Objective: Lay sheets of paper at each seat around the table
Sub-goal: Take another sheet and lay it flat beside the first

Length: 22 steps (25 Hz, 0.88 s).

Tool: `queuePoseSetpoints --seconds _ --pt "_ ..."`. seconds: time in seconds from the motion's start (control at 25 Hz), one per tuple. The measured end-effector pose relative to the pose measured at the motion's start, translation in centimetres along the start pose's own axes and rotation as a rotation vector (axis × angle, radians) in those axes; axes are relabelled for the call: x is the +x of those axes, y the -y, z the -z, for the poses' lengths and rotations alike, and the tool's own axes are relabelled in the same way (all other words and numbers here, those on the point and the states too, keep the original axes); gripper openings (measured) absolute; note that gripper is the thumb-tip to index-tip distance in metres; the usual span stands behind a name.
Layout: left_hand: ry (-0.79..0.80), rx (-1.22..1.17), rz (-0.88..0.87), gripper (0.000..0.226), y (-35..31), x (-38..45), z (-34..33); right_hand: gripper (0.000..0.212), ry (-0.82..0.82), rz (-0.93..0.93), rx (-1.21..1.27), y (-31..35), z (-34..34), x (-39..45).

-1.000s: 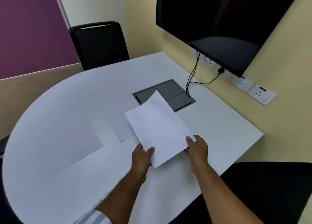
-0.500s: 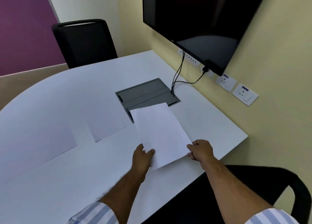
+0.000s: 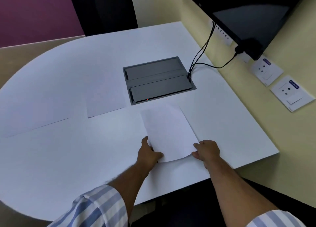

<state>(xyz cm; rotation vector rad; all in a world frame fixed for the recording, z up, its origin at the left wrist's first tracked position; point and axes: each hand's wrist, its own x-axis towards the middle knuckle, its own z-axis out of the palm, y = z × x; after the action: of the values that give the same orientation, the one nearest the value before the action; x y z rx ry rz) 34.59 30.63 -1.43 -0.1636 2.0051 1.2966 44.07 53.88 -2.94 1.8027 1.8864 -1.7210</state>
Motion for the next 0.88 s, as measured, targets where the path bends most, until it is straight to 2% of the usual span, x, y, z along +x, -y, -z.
queuePoseSetpoints --seconds 0.2,0.32,0.4,0.64,0.88 --pt "-0.016 0.2 -0.097 0.106 0.7 0.7 -0.3 0.011 0.012 -0.028 -0.028 -1.9 -0.6 0.8" --pt "0.01 0.358 -0.138 0.096 0.7 1.3 -0.9 0.026 -0.048 0.029 -0.212 -2.3 -0.5 1.1" --pt "0.037 0.46 -0.137 0.087 0.9 1.5 -1.3 0.028 -0.065 0.035 -0.22 -2.1 -0.4 1.0" --pt "0.12 0.702 -0.194 0.073 0.4 2.3 -1.7 0.021 -0.13 0.064 -0.255 -1.9 0.1 1.8" --pt "0.14 0.914 -0.265 0.071 0.7 2.8 -1.5 0.019 -0.191 0.045 -0.255 -2.3 0.7 1.7"
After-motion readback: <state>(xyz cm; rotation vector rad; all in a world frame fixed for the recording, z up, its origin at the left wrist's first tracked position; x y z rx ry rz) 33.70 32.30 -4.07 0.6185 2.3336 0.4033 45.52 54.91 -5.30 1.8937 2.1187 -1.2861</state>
